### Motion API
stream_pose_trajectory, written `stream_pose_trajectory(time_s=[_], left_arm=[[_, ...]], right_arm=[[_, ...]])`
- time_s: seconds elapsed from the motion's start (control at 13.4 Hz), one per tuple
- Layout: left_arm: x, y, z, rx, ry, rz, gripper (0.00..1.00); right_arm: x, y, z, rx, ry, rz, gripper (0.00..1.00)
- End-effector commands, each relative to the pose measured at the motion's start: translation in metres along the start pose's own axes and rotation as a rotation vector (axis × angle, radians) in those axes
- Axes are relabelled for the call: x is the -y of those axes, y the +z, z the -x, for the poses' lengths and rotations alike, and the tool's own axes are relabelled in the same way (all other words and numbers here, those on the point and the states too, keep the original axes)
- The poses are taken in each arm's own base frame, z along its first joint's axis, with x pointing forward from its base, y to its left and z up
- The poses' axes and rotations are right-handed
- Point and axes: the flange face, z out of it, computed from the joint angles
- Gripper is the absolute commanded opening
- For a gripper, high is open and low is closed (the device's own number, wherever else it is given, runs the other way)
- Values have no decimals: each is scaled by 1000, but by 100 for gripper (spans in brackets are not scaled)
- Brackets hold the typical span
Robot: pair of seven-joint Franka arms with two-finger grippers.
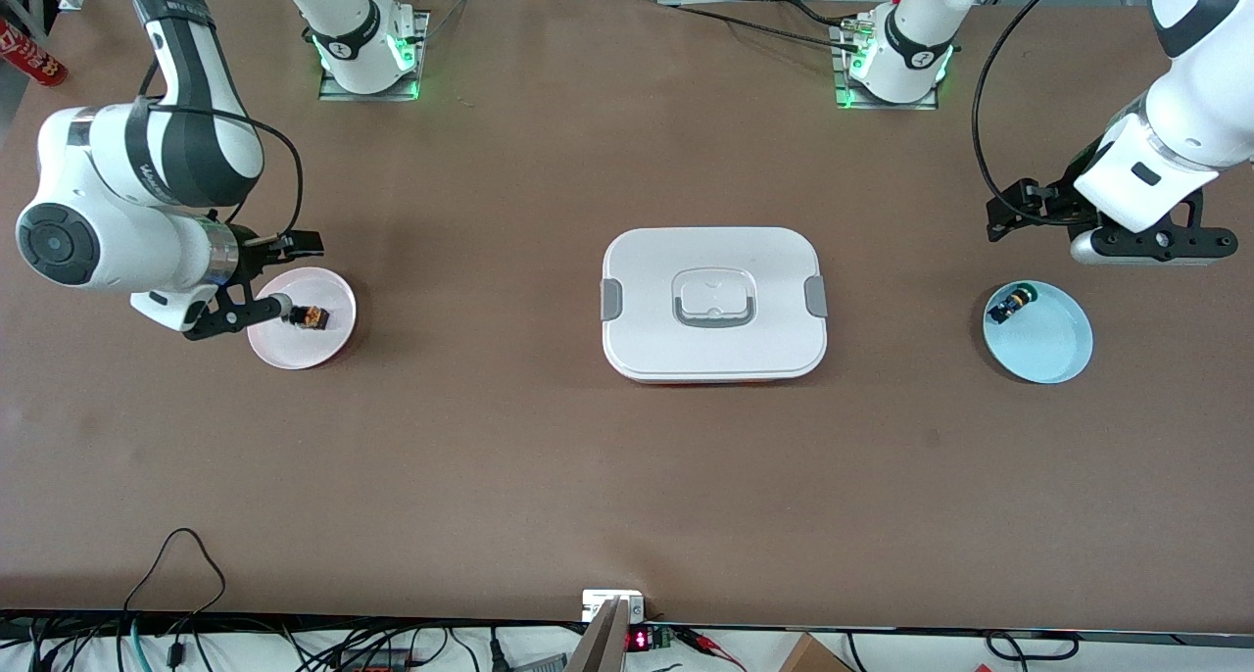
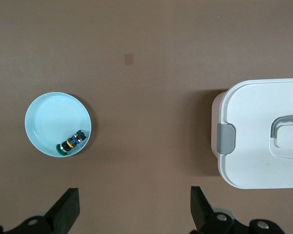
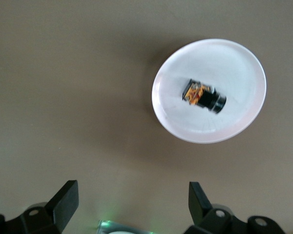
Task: Transfer orange switch to right arm and place
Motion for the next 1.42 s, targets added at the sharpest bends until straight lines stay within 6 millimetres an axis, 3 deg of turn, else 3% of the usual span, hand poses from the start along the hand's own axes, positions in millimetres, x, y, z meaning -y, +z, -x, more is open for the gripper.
stream_pose_trajectory(time_s=[0.0, 0.07, 0.3, 0.45, 0.6, 0.82, 1.05, 1.35], left_arm=[[-1, -6, 2, 0, 2, -24, 100], [-1, -7, 2, 0, 2, -24, 100], [-1, -6, 5, 20, -1, -26, 100], [0, -6, 4, 20, -2, -26, 100], [1, -5, 5, 23, -4, -26, 100], [1, -6, 4, 22, -2, -26, 100], [1, -5, 5, 23, -4, -26, 100], [0, -4, 3, 20, -3, -40, 100]], right_arm=[[14, -53, 14, 32, 46, 9, 100], [14, -70, 21, 41, 51, 9, 100], [47, -139, 37, -43, 9, 156, 100], [38, -164, 55, -104, 23, 147, 100], [14, -178, 55, -198, 65, 128, 100], [-12, -184, 77, -185, 224, 16, 100], [-18, -179, 79, -184, 265, 6, 100], [-16, -136, 108, -338, 178, 27, 100]])
